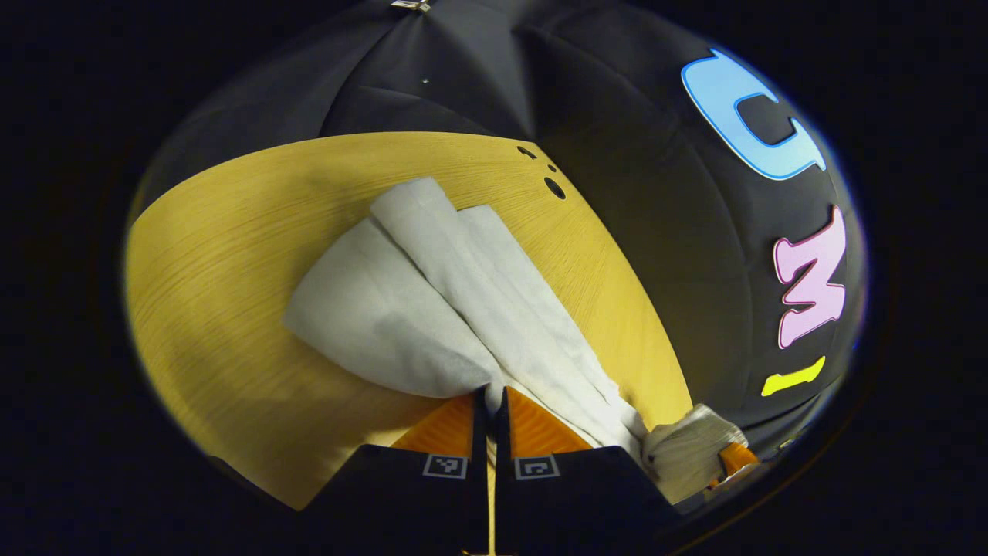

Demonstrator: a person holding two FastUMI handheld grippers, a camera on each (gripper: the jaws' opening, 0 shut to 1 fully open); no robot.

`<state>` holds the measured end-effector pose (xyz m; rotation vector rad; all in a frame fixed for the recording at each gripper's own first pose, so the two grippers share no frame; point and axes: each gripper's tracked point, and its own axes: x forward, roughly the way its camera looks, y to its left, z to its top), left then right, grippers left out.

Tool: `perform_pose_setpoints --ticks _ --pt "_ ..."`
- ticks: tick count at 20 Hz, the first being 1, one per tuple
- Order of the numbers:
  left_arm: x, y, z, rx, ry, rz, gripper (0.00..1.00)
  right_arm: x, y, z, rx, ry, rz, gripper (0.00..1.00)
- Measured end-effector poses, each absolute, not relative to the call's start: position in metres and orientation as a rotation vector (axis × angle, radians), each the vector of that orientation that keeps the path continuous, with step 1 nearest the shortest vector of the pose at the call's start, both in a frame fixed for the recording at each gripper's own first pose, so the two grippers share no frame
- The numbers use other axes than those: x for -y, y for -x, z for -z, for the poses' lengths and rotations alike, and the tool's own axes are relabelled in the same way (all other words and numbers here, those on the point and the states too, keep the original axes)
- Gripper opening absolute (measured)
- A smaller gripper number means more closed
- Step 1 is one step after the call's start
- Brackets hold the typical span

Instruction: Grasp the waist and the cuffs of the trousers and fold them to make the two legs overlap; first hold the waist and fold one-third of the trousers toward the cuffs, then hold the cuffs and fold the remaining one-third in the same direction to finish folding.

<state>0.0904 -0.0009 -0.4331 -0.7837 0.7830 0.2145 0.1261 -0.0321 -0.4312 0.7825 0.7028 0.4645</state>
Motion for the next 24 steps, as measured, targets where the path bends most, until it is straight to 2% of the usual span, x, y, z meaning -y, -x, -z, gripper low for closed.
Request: perform_pose_setpoints --ticks 1,2,3,4,5,7,8,9,13,24 --pt "0.001 -0.091 0.433 -0.783 0.786 -0.213 0.08 0.032 -0.118 0.435 -0.752 -0.796 -0.498 0.33" --pt "0.002 -0.091 0.433 -0.781 0.789 -0.213 0.08 0.033 -0.113 0.436 -0.787 -0.813 -0.526 0.46" --pt "0.001 -0.092 0.433 -0.782 0.793 -0.213 0.08 0.029 -0.107 0.439 -0.813 -0.837 -0.55 0.48" --pt "0.002 -0.092 0.434 -0.781 0.797 -0.214 0.08 0.024 -0.101 0.439 -0.833 -0.867 -0.57 0.57" --pt "0.002 -0.092 0.434 -0.781 0.8 -0.213 0.08 0.008 -0.095 0.439 -0.851 -0.905 -0.595 0.59" --pt "0.002 -0.092 0.433 -0.779 0.805 -0.214 0.08 -0.003 -0.086 0.432 -0.874 -0.958 -0.635 0.68" --pt "0.003 -0.092 0.433 -0.779 0.806 -0.214 0.08 0.001 -0.084 0.431 -0.875 -0.96 -0.639 0.79" --pt "0.003 -0.092 0.432 -0.778 0.809 -0.213 0.08 0.008 -0.083 0.432 -0.871 -0.951 -0.634 0.7" --pt "0.007 -0.096 0.409 -0.723 0.815 -0.192 0.08 0.054 -0.076 0.438 -0.85 -0.93 -0.592 0.71" --pt "0.082 -0.124 0.291 -0.551 0.56 0.043 0.07 0.215 -0.048 0.458 -0.793 -0.995 -0.332 0.71"
